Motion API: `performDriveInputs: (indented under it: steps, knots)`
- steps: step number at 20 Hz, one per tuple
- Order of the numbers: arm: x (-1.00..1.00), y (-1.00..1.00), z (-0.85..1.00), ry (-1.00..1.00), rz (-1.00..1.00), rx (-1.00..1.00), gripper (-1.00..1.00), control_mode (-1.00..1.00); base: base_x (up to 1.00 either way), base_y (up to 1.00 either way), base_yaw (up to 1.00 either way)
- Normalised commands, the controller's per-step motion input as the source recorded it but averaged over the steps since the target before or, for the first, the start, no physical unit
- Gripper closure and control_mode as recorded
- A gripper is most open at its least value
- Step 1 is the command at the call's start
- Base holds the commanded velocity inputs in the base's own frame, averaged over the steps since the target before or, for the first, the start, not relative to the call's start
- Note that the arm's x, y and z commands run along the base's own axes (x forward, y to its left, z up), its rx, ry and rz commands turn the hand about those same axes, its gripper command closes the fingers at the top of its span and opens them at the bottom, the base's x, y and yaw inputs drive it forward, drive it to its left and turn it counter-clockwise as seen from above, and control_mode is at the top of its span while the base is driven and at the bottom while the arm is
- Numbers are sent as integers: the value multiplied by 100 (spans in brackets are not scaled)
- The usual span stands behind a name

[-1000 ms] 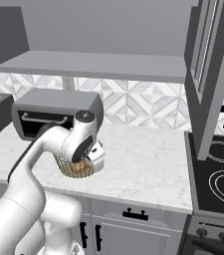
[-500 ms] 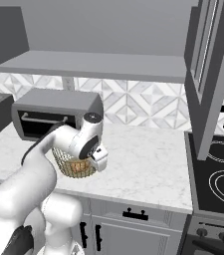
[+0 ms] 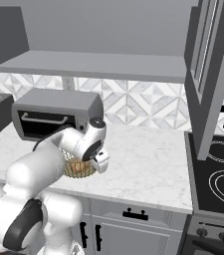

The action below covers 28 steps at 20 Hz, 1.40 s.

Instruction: Open the cabinet, pick up the bread from the cabinet and place it in the basket. Then move the basket to the dining counter.

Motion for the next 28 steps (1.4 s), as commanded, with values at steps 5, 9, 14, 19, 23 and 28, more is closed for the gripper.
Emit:
performDriveInputs:
  steps: [5, 9, 14, 19, 23, 28]
  knots:
    - [10, 26, -36, 0, 0, 2, 100, -100, 0, 0, 0]
    - [0, 40, -37, 0, 0, 0, 100, -100, 0, 0, 0]
    - [0, 26, -14, 4, 4, -3, 100, -100, 0, 0, 0]
    - [-30, 7, 26, -4, 2, -4, 100, -100, 0, 0, 0]
    - [-57, 0, 95, -17, 0, -2, 100, -100, 0, 0, 0]
    - [-66, 0, 89, -25, -1, -4, 100, -100, 0, 0, 0]
